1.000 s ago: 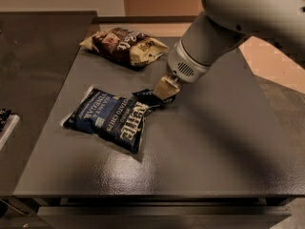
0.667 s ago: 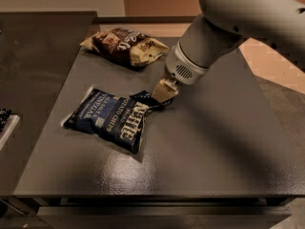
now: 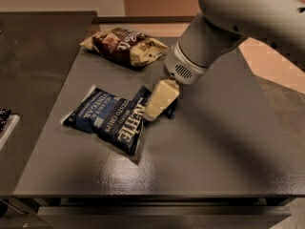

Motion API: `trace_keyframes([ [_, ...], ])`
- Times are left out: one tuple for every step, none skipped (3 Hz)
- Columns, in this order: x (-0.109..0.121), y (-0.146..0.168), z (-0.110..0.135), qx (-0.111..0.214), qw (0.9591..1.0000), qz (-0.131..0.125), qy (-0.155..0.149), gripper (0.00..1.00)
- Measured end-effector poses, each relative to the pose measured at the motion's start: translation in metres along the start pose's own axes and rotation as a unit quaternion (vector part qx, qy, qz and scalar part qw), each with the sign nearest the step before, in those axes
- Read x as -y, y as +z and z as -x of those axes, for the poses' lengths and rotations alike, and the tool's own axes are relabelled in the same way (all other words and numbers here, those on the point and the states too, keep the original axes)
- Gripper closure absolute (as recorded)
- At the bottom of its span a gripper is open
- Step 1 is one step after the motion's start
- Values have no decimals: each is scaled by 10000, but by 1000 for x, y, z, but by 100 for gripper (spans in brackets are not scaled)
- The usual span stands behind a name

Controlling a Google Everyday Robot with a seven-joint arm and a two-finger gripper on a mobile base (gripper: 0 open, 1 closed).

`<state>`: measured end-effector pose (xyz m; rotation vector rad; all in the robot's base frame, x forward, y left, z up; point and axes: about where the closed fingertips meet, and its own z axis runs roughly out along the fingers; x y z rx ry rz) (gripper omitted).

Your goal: Move rxbar blueberry near blue chip bag

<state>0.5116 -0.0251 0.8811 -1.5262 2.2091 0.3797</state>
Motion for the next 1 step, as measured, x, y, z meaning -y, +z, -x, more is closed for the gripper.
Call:
trace_keyframes([
  [0, 0, 0, 0, 10000, 0, 0, 0],
])
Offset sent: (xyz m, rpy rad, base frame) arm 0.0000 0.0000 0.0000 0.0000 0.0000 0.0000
